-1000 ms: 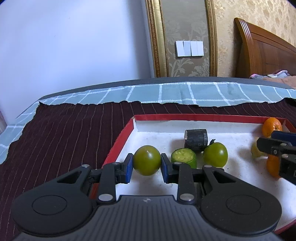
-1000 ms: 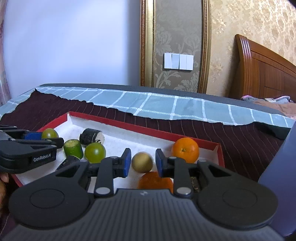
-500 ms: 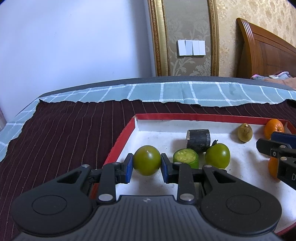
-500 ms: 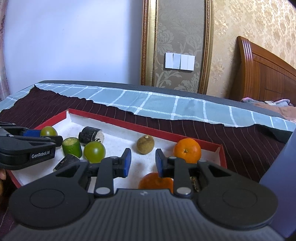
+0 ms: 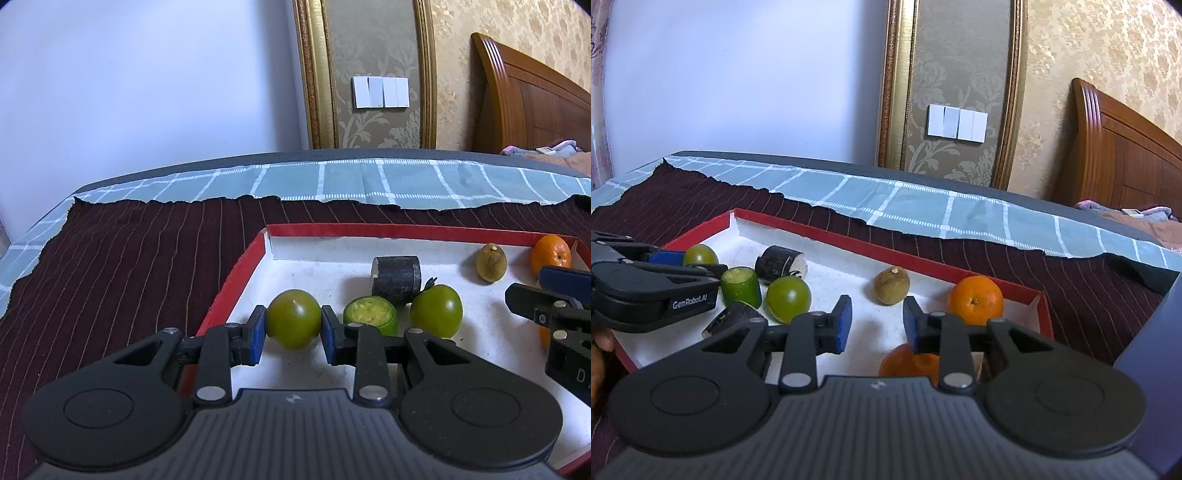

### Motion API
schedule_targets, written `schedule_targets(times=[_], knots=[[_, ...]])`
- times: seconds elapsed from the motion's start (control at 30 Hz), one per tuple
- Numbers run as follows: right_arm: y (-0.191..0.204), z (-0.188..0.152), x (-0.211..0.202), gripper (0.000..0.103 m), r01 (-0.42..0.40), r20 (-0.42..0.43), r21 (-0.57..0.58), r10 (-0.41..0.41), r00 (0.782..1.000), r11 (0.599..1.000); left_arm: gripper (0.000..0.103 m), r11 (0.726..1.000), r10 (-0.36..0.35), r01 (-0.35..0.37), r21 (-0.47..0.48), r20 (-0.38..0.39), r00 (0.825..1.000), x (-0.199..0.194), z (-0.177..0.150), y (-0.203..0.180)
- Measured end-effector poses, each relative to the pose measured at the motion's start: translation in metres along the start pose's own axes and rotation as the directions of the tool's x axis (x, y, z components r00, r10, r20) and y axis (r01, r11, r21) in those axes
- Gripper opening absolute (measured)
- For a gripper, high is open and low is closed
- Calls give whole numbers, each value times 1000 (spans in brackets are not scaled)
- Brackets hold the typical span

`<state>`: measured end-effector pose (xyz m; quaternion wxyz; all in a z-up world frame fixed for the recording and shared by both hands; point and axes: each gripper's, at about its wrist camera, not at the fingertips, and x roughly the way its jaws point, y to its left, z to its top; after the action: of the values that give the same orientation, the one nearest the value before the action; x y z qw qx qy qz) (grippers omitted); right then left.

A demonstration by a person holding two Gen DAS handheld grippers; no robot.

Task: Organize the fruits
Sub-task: 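Lower the lime with the left tool while the right tool lowers the yellow-brown fruit into the tray, then open the left tool to release the lime while the right tool releases the yellow-brown fruit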

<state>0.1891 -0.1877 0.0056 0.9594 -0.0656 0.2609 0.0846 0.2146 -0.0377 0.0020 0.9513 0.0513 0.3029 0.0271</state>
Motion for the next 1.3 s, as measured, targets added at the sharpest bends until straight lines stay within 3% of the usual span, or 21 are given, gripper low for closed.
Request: schedule_targets(times=[0.8,1.3], knots=[[2,-2,-1,39,12,4,-16,-12,1000,1000,30,1000,-6,6,-12,3,1000,4,1,-1],[4,-2,-2,39,17,5,-21,-17,1000,1000,30,1000,-7,7,-1,2,1000,4,2,-2]])
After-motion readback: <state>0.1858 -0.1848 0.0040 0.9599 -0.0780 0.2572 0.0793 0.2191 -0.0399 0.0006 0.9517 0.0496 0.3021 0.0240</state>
